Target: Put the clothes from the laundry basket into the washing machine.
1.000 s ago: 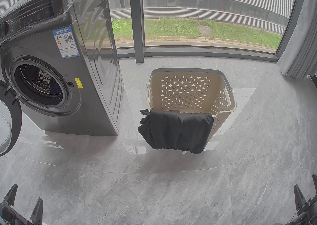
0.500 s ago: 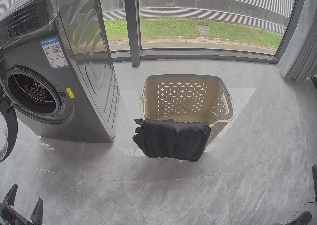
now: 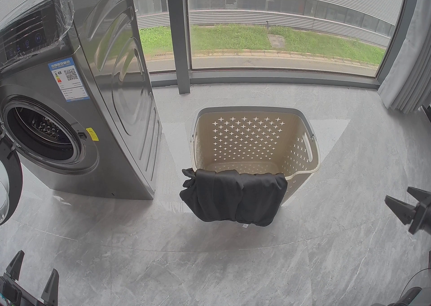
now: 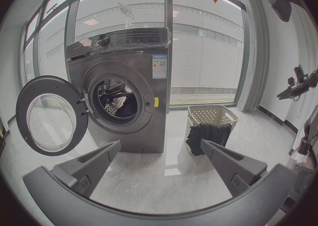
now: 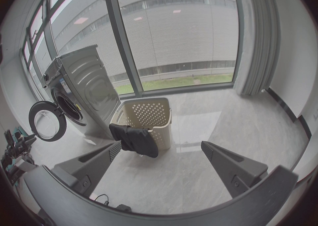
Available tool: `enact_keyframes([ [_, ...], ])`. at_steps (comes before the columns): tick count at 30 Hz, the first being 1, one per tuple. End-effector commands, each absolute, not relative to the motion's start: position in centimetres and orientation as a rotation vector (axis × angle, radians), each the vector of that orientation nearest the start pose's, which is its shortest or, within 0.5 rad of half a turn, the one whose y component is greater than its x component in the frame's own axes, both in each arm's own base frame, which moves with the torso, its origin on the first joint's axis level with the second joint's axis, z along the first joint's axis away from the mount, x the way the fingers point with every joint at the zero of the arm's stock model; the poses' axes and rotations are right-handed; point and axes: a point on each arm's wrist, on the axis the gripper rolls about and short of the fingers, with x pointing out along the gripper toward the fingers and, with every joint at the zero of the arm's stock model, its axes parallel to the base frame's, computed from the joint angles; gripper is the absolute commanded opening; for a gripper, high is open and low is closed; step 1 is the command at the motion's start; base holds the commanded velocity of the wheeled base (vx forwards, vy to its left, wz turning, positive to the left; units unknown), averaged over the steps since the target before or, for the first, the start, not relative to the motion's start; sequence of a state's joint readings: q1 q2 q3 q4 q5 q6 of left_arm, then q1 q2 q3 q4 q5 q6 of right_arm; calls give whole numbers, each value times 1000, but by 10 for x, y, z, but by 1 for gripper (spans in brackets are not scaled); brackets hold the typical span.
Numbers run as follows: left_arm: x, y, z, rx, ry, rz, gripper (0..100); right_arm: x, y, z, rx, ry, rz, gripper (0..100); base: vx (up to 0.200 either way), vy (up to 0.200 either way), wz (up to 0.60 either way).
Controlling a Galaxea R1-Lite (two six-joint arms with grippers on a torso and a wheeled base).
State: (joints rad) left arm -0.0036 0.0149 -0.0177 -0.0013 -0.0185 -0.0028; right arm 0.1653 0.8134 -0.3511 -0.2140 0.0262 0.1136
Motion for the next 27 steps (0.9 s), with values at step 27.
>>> enact_keyframes([
  [27, -23, 0, 76, -8, -1, -23, 100, 271, 102, 98, 96, 674, 290, 100, 0, 0, 0],
])
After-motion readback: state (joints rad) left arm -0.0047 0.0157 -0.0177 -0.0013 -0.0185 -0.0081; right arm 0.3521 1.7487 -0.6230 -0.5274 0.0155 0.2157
